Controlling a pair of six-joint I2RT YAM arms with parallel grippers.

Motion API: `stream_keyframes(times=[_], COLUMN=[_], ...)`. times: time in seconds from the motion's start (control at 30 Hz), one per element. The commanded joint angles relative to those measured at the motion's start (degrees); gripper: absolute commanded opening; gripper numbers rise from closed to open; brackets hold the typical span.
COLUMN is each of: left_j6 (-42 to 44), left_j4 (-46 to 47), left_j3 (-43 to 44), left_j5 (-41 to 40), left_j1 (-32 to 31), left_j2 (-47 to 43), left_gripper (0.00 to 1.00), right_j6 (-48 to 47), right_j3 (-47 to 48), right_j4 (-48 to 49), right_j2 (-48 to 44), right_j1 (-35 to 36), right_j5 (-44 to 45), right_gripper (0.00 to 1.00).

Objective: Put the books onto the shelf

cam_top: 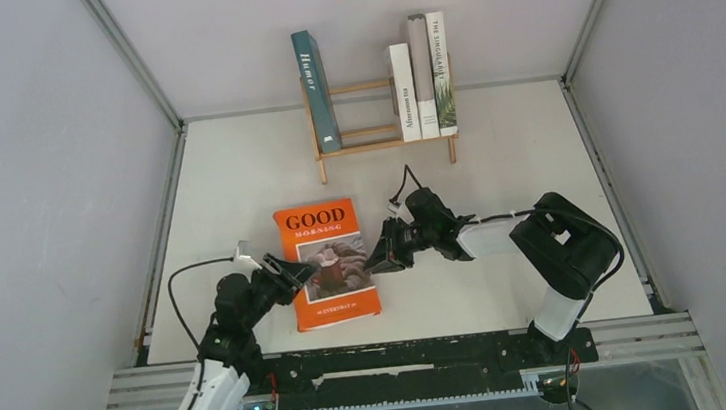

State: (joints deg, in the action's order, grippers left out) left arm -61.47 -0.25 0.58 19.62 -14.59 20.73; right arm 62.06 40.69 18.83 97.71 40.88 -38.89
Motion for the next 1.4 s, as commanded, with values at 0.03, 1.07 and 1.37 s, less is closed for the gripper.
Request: stream_keyframes(times=[0.03, 1.07, 1.37], left_j6=[0.20, 2.97, 4.36], left_j4=[-5.81, -16.93, -22.89], left_j3=[-1.11, 12.49, 24.51], left_j5=[-3.25, -11.59, -25.22], left_j1=[-0.27, -1.41, -10.17], left_j2=[-5.65, -7.69, -8.05], left_gripper=[0.37, 0.24, 0.23], right_j6=[-2.44, -12.60, -17.76], right_j3=[1.59, 1.06, 0.09], right_j4=[-2.69, -14.82, -23.75], right_j2=[-3.58, -11.81, -18.68], right_j1=[-0.01, -6.10, -7.39], right_j5=[0.22, 2.76, 8.86], right_gripper=[0.29, 0.35, 0.36])
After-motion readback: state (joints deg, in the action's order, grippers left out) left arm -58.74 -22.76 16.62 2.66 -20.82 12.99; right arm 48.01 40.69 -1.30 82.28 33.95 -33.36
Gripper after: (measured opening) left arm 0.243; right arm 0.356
